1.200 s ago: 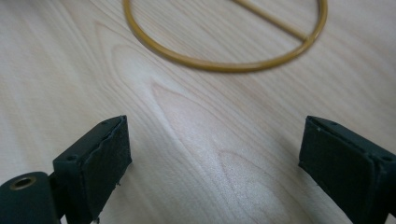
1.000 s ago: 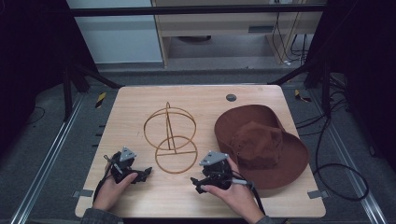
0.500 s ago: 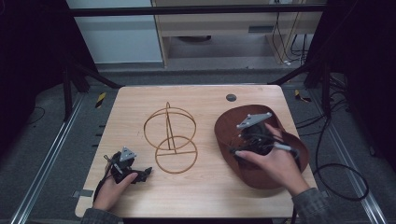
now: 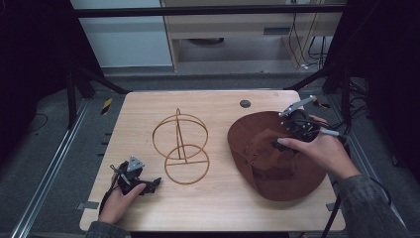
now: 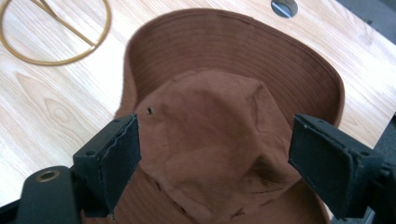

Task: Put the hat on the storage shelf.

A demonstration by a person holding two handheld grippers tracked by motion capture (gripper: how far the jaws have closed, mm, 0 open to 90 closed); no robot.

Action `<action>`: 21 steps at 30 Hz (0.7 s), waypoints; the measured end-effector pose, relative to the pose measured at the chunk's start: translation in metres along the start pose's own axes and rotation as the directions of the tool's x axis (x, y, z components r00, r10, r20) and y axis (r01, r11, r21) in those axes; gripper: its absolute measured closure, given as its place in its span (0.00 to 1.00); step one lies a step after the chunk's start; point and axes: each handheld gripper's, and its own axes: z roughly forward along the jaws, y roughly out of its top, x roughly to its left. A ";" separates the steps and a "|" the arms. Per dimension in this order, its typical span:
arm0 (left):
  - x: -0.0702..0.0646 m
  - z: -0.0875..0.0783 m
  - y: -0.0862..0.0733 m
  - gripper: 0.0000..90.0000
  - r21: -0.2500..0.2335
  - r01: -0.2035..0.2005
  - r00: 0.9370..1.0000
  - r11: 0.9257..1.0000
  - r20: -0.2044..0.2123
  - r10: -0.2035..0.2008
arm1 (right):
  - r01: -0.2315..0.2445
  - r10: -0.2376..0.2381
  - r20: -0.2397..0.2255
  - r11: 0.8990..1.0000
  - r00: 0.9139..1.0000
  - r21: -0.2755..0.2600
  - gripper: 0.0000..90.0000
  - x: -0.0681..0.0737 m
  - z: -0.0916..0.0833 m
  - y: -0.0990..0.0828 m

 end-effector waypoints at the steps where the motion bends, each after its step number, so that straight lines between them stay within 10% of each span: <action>1: 0.000 0.000 0.000 0.00 -0.001 0.002 1.000 1.000 0.000 -0.002 | -0.003 0.003 0.000 1.000 1.000 0.008 0.20 -0.003 0.002 0.001; 21: 0.000 0.000 0.000 0.00 -0.002 0.002 1.000 1.000 -0.001 -0.002 | 0.012 0.002 -0.080 0.985 0.997 0.170 0.26 -0.035 0.059 0.003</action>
